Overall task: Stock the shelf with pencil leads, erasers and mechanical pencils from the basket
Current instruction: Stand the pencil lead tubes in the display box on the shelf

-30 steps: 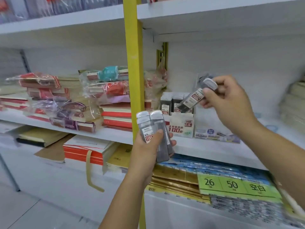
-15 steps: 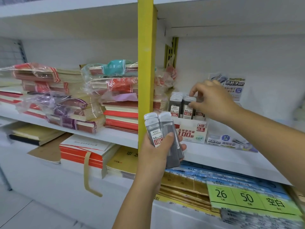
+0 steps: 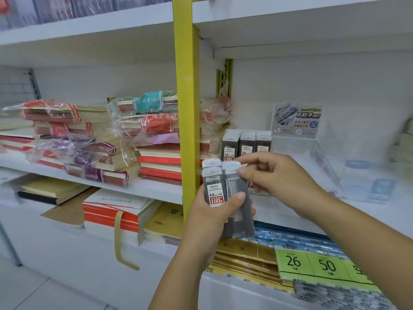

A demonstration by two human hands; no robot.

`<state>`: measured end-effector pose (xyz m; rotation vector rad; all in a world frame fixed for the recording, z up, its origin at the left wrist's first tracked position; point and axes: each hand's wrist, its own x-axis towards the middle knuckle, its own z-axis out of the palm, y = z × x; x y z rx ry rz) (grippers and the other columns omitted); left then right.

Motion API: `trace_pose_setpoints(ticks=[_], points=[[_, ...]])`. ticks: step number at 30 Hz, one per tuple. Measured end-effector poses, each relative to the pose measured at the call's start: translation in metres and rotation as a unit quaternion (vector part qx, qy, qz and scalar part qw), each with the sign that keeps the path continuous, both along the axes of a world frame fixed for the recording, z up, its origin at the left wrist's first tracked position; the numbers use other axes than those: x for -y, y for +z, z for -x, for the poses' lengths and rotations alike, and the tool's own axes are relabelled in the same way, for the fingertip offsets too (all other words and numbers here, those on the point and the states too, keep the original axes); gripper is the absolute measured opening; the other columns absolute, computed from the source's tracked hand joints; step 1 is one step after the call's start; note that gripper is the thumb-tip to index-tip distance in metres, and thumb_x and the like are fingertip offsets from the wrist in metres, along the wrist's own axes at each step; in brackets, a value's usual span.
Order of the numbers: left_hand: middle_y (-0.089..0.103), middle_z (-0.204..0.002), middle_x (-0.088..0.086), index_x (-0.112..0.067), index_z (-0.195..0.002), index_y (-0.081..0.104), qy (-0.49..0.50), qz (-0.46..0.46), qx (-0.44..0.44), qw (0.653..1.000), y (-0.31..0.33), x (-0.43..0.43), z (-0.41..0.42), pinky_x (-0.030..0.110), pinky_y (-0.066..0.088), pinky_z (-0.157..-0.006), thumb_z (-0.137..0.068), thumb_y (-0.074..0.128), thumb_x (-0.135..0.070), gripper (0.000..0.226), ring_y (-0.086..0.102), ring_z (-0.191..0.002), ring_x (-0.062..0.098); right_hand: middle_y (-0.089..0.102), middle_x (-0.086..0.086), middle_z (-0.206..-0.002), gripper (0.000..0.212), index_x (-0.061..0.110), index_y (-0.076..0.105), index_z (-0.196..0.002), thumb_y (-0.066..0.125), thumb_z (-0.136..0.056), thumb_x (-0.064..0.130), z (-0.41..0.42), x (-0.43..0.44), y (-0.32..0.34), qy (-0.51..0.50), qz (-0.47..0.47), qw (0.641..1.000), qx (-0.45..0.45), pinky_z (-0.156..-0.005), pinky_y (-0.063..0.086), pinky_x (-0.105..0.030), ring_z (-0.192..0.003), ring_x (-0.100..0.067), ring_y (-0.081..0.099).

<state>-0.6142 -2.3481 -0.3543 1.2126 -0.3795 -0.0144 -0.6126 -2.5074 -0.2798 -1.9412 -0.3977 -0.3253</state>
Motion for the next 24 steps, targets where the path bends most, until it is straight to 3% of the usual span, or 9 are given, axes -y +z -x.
trace_pose_setpoints(ticks=[3, 5, 8, 10, 12, 14, 17, 20, 24], points=[[0.077, -0.104, 0.003, -0.032, -0.117, 0.061, 0.021, -0.024, -0.005, 0.999, -0.001, 0.001, 0.0, 0.043, 0.062, -0.076, -0.066, 0.085, -0.04, 0.058, 0.075, -0.09, 0.027, 0.07, 0.0, -0.067, 0.015, 0.031, 0.073, -0.095, 0.071, -0.085, 0.02, 0.0, 0.003, 0.002, -0.018, 0.01, 1.0, 0.009, -0.049, 0.045, -0.015, -0.046, -0.008, 0.055], [0.076, -0.107, 0.0, -0.039, -0.111, 0.064, 0.036, -0.036, -0.008, 0.999, -0.001, 0.001, -0.001, 0.051, 0.059, -0.084, -0.067, 0.087, -0.045, 0.05, 0.073, -0.099, 0.027, 0.071, -0.002, -0.065, 0.013, 0.029, 0.072, -0.096, 0.068, -0.088, 0.019, 0.001, 0.005, 0.004, -0.038, 0.016, 0.999, 0.018, -0.045, 0.043, -0.014, -0.043, -0.011, 0.057], [0.076, -0.105, -0.001, -0.044, -0.098, 0.069, 0.031, -0.004, -0.015, 0.999, -0.001, 0.0, -0.004, 0.044, 0.062, -0.073, -0.063, 0.084, -0.043, 0.037, 0.073, -0.097, 0.024, 0.069, 0.002, -0.063, 0.01, 0.023, 0.066, -0.1, 0.061, -0.093, 0.017, 0.0, 0.008, 0.005, -0.033, -0.014, 0.999, 0.003, -0.038, 0.039, -0.02, -0.043, -0.015, 0.06], [0.077, -0.104, -0.003, -0.043, -0.096, 0.071, 0.034, 0.008, -0.013, 0.999, -0.002, -0.002, -0.004, 0.039, 0.062, -0.071, -0.06, 0.081, -0.044, 0.037, 0.074, -0.095, 0.02, 0.068, 0.001, -0.065, 0.008, 0.021, 0.06, -0.102, 0.057, -0.096, 0.017, 0.0, 0.008, 0.008, -0.012, -0.031, 0.999, -0.013, -0.042, 0.044, -0.025, -0.047, -0.016, 0.061], [0.077, -0.102, -0.005, -0.045, -0.095, 0.071, 0.043, 0.004, -0.008, 0.999, -0.002, -0.002, -0.004, 0.037, 0.062, -0.072, -0.067, 0.079, -0.041, 0.03, 0.074, -0.093, 0.017, 0.069, 0.0, -0.075, 0.015, 0.023, 0.057, -0.102, 0.065, -0.09, 0.026, 0.0, 0.005, 0.011, -0.01, -0.027, 0.999, -0.027, -0.049, 0.048, -0.027, -0.053, -0.016, 0.062], [0.078, -0.101, -0.005, -0.046, -0.095, 0.07, 0.054, 0.003, -0.005, 0.999, -0.002, -0.003, -0.004, 0.034, 0.061, -0.068, -0.08, 0.076, -0.03, 0.022, 0.075, -0.091, 0.017, 0.07, 0.002, -0.085, 0.031, 0.026, 0.055, -0.102, 0.075, -0.08, 0.035, 0.001, 0.003, 0.012, -0.034, -0.007, 0.999, -0.024, -0.052, 0.049, -0.022, -0.057, -0.01, 0.064], [0.077, -0.103, 0.0, -0.04, -0.105, 0.068, 0.071, 0.007, -0.006, 0.997, -0.001, -0.008, -0.007, 0.036, 0.062, -0.072, -0.089, 0.071, -0.021, 0.025, 0.075, -0.094, 0.02, 0.072, 0.007, -0.089, 0.025, 0.03, 0.053, -0.102, 0.07, -0.085, 0.027, 0.002, 0.003, 0.018, -0.044, 0.025, 0.999, 0.006, -0.053, 0.048, -0.015, -0.064, 0.001, 0.065], [0.078, -0.102, -0.001, -0.034, -0.114, 0.064, 0.098, 0.008, -0.006, 0.995, -0.001, -0.013, -0.01, 0.041, 0.062, -0.076, -0.09, 0.07, -0.021, 0.027, 0.075, -0.092, 0.019, 0.073, 0.018, -0.093, 0.03, 0.038, 0.049, -0.107, 0.067, -0.084, 0.033, 0.003, 0.01, 0.034, -0.039, 0.081, 0.996, 0.022, -0.071, 0.053, -0.025, -0.083, 0.002, 0.068], [0.078, -0.098, 0.002, -0.03, -0.115, 0.061, 0.091, 0.027, -0.014, 0.995, 0.001, -0.018, -0.009, 0.038, 0.063, -0.071, -0.091, 0.067, -0.02, 0.026, 0.076, -0.087, 0.024, 0.073, 0.01, -0.084, 0.03, 0.035, 0.049, -0.094, 0.074, -0.079, 0.035, -0.006, 0.015, 0.062, -0.13, 0.078, 0.98, 0.132, -0.059, 0.053, -0.023, -0.074, 0.0, 0.069]])
